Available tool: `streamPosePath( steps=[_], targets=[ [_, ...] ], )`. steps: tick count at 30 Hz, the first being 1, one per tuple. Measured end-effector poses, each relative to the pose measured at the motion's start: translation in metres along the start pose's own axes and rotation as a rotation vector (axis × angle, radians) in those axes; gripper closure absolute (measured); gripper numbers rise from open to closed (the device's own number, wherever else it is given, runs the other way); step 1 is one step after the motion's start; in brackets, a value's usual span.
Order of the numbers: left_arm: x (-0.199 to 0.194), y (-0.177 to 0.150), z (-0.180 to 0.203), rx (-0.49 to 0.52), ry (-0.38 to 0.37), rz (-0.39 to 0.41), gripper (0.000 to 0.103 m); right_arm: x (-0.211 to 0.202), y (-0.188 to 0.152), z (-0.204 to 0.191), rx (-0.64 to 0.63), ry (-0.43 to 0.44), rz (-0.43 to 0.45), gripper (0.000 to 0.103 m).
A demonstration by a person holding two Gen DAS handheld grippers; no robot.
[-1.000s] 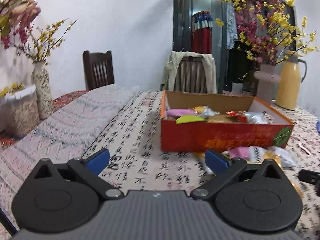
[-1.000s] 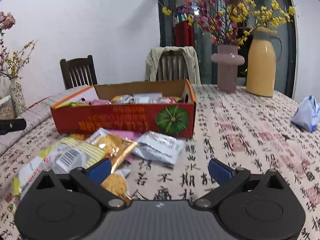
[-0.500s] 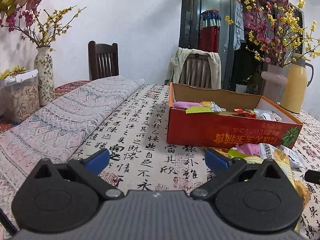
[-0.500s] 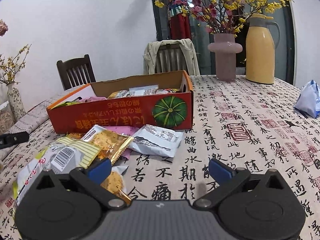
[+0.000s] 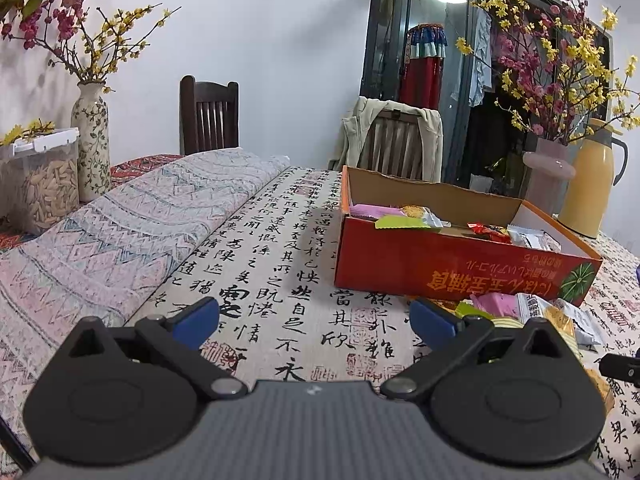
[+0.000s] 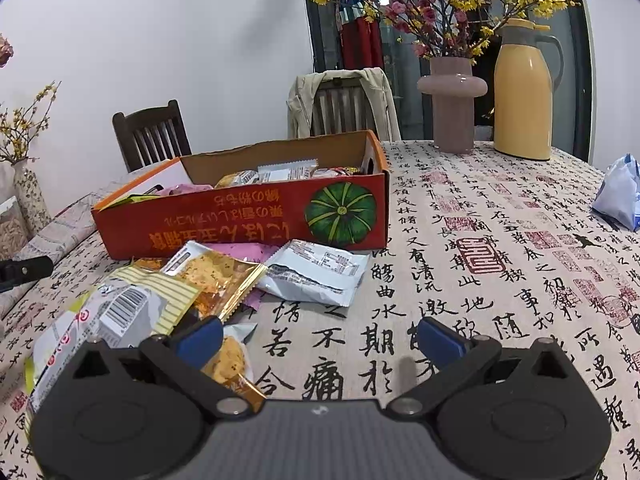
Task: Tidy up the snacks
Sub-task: 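Lower the right tool onto an orange cracker packet and close it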
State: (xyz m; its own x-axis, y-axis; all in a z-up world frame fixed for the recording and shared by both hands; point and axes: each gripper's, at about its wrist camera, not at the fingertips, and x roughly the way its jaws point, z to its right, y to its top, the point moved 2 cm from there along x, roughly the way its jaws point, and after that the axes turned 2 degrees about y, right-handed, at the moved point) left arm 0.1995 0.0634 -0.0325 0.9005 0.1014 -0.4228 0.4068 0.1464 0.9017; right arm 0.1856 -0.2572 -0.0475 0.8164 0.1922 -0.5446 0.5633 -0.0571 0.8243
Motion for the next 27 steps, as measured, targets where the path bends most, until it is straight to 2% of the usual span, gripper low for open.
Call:
streamPosePath(
  steps=[8, 11, 16, 21, 27],
  targets=[
    [0.001, 0.0, -0.005, -0.027, -0.029, -0.013, 0.0, -0.003, 0.0, -0.004, -0.013, -0.047, 0.003, 0.0],
    [0.002, 0.0, -0.005, -0.03, -0.04, -0.015, 0.0, -0.007, -0.002, -0.012, -0.013, -0.01, -0.009, 0.0],
    [0.001, 0.0, -0.006, -0.037, -0.05, -0.012, 0.0, -0.006, -0.007, -0.036, -0.095, 0.036, -0.053, 0.0],
    [0.0, 0.0, -0.007, -0.044, -0.058, -0.012, 0.0, 0.008, -0.008, -0.046, -0.136, -0.009, -0.124, 0.0],
    [0.0, 0.0, -0.008, -0.049, -0.059, -0.01, 0.0, 0.019, -0.006, -0.046, -0.153, 0.015, -0.172, 0.0]
  ],
)
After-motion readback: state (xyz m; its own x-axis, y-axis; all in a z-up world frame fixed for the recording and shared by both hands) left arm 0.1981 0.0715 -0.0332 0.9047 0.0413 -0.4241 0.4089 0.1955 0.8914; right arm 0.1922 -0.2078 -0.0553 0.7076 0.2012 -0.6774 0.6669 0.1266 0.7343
